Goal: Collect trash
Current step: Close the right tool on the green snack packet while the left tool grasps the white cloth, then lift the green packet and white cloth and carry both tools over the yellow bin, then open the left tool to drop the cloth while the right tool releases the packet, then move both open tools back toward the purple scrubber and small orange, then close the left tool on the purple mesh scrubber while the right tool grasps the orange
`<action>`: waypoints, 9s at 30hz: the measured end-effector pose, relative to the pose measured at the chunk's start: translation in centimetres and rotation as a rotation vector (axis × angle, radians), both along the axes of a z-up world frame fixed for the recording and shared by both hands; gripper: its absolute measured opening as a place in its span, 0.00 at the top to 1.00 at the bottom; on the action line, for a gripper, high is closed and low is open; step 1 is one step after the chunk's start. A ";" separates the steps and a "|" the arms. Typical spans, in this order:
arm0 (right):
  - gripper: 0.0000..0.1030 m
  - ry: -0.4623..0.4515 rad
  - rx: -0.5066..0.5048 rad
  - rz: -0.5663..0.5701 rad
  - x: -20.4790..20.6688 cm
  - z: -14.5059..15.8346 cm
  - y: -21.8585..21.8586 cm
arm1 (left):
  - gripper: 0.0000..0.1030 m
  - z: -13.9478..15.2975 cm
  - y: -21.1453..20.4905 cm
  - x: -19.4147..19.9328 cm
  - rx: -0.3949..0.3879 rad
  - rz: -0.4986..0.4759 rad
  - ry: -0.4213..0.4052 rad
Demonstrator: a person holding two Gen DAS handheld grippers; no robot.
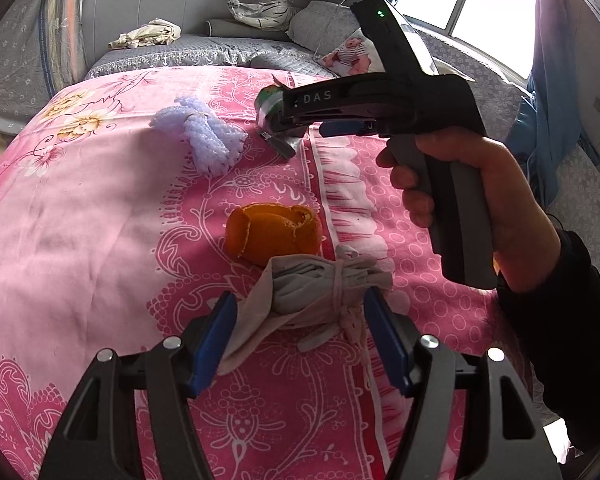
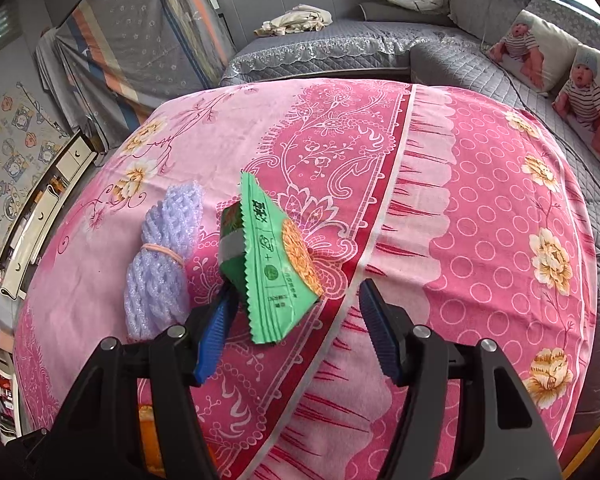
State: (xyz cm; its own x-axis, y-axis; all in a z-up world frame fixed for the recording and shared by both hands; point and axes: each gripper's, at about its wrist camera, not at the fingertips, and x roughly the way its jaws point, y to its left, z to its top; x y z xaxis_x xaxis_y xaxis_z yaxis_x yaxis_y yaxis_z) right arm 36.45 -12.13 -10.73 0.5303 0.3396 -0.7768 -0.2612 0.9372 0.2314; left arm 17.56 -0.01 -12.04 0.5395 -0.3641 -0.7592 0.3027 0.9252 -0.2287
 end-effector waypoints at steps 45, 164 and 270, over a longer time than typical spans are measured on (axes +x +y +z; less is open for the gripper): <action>0.74 -0.077 0.037 -0.008 -3.6 3.2 -2.3 | 0.73 2.6 -1.0 -3.5 0.012 -0.012 -0.045; 0.60 -0.022 0.147 -0.716 -27.9 -2.6 -42.3 | 0.55 0.8 -35.4 -5.3 0.128 -0.583 -0.075; 0.20 -0.118 -0.082 0.268 -12.1 -0.2 5.1 | 0.08 0.9 4.1 16.1 0.128 0.331 -0.009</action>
State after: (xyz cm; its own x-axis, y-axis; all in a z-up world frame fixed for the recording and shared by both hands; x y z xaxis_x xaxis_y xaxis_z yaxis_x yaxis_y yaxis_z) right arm 24.31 -6.98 -10.89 0.5184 0.4186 -0.7457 -0.5221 0.8455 0.1116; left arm 33.69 4.13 -11.11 0.6194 -0.0710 -0.7819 -0.0165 0.9945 -0.1034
